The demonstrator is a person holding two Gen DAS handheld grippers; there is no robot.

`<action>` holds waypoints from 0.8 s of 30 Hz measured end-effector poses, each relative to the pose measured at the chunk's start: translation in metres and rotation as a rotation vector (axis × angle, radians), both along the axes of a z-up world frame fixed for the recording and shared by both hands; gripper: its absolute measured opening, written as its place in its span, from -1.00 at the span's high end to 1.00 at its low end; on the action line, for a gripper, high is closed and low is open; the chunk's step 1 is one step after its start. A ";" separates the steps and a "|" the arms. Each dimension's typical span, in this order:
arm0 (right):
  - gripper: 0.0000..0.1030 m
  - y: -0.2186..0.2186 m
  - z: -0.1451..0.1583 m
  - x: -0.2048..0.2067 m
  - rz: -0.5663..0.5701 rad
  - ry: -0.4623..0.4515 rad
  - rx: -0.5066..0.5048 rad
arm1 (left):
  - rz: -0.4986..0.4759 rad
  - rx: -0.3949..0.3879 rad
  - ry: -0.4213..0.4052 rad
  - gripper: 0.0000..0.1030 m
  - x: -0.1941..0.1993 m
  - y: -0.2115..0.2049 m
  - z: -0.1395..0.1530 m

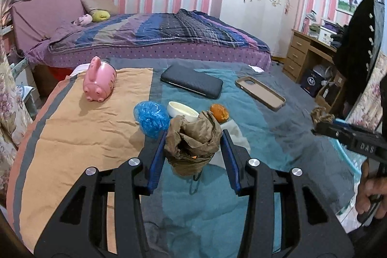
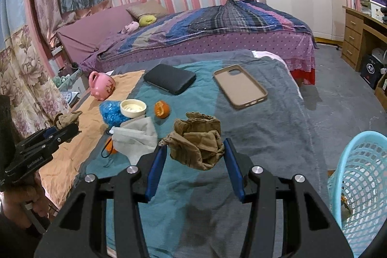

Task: Collect trash
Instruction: 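Lift and carry both brown items over the blue basket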

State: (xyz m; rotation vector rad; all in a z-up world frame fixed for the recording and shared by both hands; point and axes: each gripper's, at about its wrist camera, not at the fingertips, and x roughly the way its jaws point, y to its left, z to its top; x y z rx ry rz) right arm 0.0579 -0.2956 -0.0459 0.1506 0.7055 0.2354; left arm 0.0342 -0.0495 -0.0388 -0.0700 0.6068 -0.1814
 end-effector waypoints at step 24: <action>0.07 -0.066 0.004 -0.019 -0.103 -0.018 -0.020 | -0.040 0.007 -0.031 0.16 0.007 -0.054 0.008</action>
